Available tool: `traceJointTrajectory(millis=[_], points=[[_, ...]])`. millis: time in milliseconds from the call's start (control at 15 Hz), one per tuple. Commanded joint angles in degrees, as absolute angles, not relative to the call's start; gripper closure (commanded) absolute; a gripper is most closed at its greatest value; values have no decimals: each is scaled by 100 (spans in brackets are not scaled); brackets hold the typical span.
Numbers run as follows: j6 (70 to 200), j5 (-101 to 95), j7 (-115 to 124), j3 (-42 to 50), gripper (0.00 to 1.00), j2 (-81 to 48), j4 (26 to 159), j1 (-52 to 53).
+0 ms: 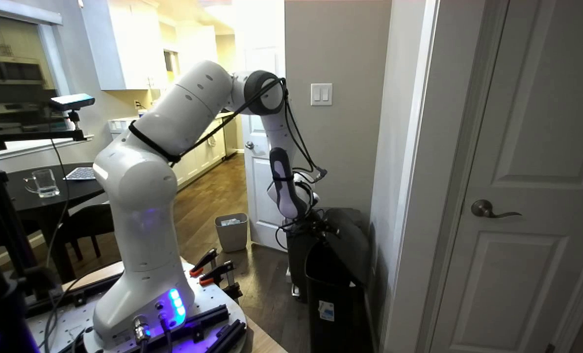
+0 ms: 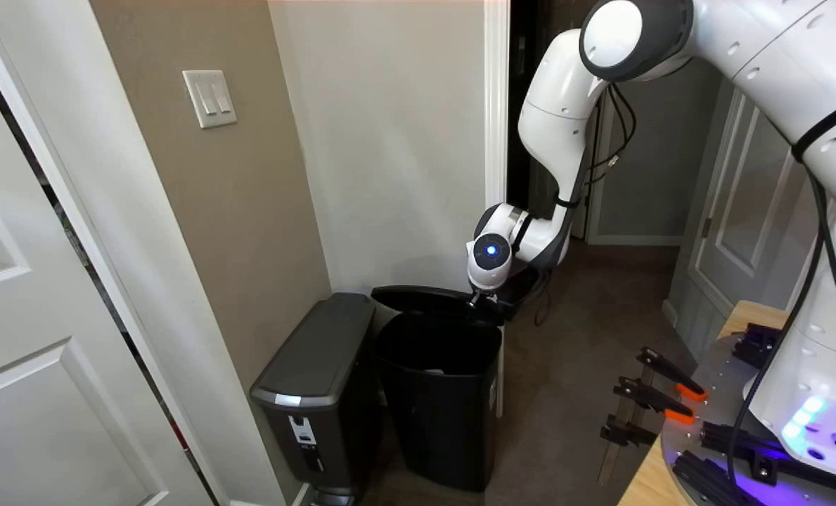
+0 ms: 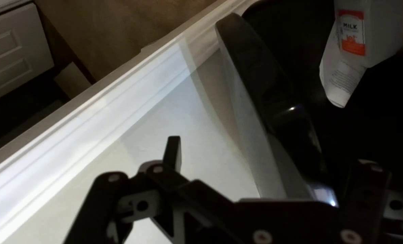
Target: Open the bin completely
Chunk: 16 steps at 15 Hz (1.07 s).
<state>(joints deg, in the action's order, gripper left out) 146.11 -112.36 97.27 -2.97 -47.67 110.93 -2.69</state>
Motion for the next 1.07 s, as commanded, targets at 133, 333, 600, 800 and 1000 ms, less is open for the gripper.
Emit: traceJointTrajectory(millis=[133, 333, 600, 800, 1000], points=[[14672, -12080, 10934, -549, 0, -4294, 11539, -778], [14634, -12624, 11748, -667, 0, -4181, 11635, -996], [14662, -13055, 12328, -749, 0, -4158, 11667, -1218], [14731, -13245, 12595, -779, 0, -4225, 11608, -1380], [14755, -13545, 12962, -814, 0, -4246, 11570, -1532]])
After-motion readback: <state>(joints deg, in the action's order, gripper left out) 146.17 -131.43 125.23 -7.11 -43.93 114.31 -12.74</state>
